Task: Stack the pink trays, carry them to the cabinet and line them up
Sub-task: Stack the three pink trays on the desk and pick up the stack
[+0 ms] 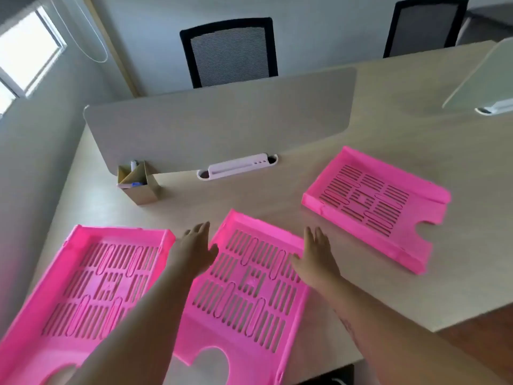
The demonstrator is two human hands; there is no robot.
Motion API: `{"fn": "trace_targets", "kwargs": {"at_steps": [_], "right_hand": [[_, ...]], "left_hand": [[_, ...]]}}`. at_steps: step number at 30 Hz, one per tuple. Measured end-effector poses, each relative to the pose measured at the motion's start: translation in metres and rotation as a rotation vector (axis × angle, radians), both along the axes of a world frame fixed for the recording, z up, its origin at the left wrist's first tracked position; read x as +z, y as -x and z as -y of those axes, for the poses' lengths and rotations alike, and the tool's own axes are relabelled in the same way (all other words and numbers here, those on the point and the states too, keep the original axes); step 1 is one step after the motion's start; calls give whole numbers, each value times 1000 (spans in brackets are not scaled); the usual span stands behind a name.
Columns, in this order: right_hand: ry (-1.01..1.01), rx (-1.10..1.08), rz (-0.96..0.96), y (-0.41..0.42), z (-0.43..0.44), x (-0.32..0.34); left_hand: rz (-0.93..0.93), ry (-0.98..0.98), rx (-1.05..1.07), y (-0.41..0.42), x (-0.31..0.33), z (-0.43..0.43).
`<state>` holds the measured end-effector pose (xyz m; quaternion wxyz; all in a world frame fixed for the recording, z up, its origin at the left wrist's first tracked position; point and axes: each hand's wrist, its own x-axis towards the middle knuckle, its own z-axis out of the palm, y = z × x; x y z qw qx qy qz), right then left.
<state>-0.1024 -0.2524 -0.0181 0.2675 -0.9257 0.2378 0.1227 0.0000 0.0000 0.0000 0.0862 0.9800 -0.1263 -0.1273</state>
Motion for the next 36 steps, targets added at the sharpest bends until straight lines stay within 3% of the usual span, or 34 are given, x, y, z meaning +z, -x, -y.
{"fn": "trace_targets", "kwargs": {"at_steps": [6,10,24,30,33,36], "right_hand": [[-191,-227,-5,45,-25,-24],[-222,-352,-37,44,-30,-38],[-254,-185,192,-53,18,-21],[-256,-125,131,-74,28,-32],[-248,-58,161,-75,36,-24],[-193,6,206,-79,58,-4]], "left_hand": [[-147,3,71,15,-28,-9],[-115,67,210,18,-38,-12],[-171,353,554,40,-40,11],[-179,392,618,43,-47,12],[-109,416,634,48,-42,12],[81,363,538,46,-24,25]]}}
